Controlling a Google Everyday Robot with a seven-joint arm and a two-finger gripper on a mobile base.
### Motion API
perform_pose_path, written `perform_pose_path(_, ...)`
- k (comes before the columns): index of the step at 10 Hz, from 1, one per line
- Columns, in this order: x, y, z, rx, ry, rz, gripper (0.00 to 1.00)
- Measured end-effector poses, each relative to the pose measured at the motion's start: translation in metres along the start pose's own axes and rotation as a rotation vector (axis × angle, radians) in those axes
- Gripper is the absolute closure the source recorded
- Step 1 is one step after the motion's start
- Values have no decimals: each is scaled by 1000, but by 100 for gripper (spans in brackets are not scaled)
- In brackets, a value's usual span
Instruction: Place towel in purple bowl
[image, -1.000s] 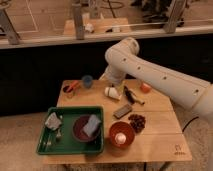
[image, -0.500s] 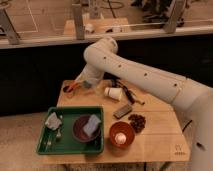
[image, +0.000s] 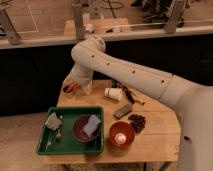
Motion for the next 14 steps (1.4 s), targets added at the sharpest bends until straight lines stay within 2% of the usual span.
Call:
perform_pose_path(3,1,1,3,3,-4,-6,20)
perform_pose_path(4,1,-2,12,8,-13,-38,20)
perform_pose_path(5,0,-8,26,12,-22,-74,20)
perform_pose_path(7,-11,-37,63,14,-42,-177,20)
perform_pose_path(9,-21,-62,94,-2,-77,-226,20)
perform_pose_path(10,-23,-67,102,-9,-82,-238,20)
perform_pose_path(13,-22,-66,102,-9,-82,-238,20)
perform_pose_path(14,-24,-67,105,16,-109,-260,20)
